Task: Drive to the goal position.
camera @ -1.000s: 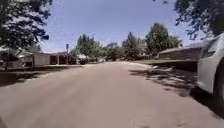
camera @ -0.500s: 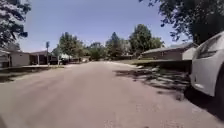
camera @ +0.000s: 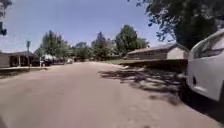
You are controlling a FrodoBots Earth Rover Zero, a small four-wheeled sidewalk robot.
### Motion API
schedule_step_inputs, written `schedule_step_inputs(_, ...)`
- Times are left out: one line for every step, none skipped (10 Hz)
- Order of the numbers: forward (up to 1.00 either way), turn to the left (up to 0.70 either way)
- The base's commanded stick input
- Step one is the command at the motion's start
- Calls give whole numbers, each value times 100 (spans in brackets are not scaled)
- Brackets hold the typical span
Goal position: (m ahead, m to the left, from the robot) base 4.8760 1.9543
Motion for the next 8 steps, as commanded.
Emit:
schedule_step_inputs(70,0)
schedule_step_inputs(70,0)
schedule_step_inputs(70,0)
schedule_step_inputs(70,0)
schedule_step_inputs(70,0)
schedule_step_inputs(70,0)
schedule_step_inputs(70,0)
schedule_step_inputs(70,0)
